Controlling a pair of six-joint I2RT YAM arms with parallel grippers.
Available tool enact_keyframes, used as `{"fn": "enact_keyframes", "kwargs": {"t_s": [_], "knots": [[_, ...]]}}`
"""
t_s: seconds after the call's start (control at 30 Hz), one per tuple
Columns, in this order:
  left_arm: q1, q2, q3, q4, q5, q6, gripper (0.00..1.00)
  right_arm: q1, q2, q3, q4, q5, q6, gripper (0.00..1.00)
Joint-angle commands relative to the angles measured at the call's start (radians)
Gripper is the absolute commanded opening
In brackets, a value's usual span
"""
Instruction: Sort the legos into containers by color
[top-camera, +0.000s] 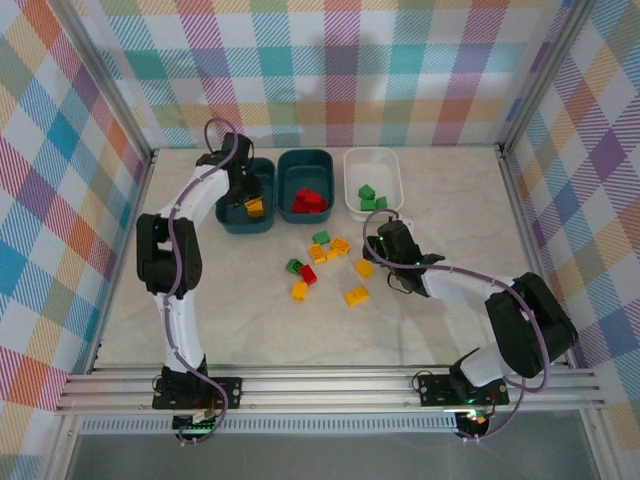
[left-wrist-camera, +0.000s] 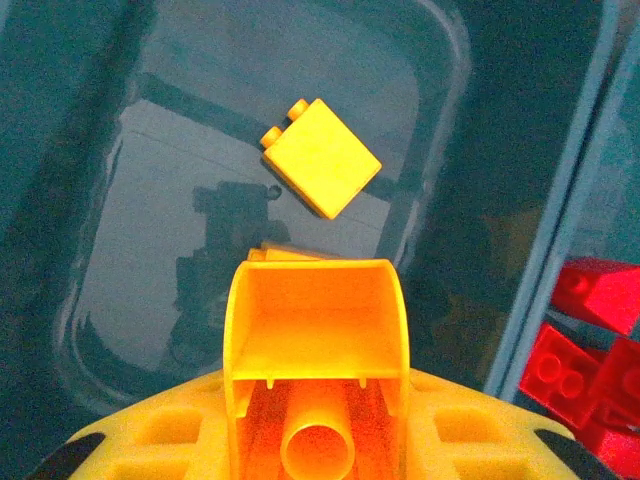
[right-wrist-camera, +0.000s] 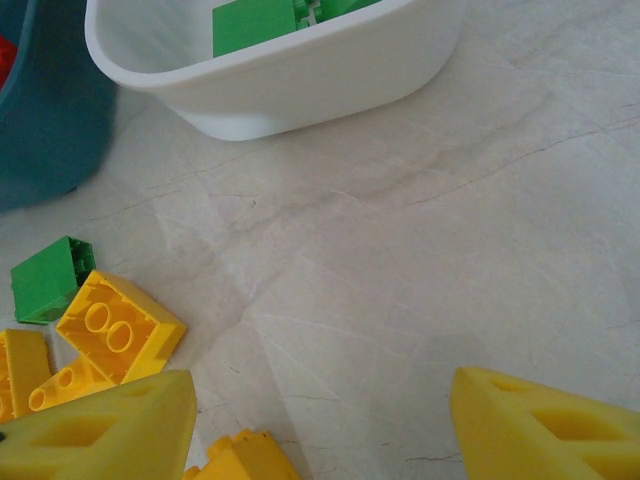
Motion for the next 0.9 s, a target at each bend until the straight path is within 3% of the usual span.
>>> {"fn": "enact_keyframes", "kwargs": {"t_s": [0.0, 0.17, 0.23, 0.4, 0.53, 0.7, 0.87], "knots": [[0.010, 0.030, 0.042, -0.046, 0.028, 0.020, 0.44, -0.004, 0.014, 0.011, 0.012, -0.006, 0.000, 0.68], [0.008, -0.076, -0.019, -0.009, 0.054, 0.010, 0.77, -0.004, 0.009, 0.011, 0.007, -0.007, -0.003, 0.68], [0.004, -0.176, -0.100, 0.021, 0.073, -0.008, 0.83, -0.004, 0.007, 0.011, 0.005, -0.010, -0.001, 0.68], [-0.117, -0.486, -0.455, 0.134, 0.085, -0.019, 0.88, -0.004, 0.012, 0.011, 0.008, -0.014, 0.001, 0.69], [-0.348, -0.656, -0.726, 0.163, -0.019, -0.008, 0.87, -0.004, 0.016, 0.013, 0.006, -0.003, 0.003, 0.69], [-0.559, -0.698, -0.881, 0.183, -0.089, -0.002, 0.87, -0.004, 0.012, 0.010, 0.004, 0.000, 0.002, 0.69], [-0.617, -0.624, -0.879, 0.186, -0.110, 0.043, 0.85, -0.004, 0.013, 0.011, 0.003, -0.004, 0.002, 0.69]]}}
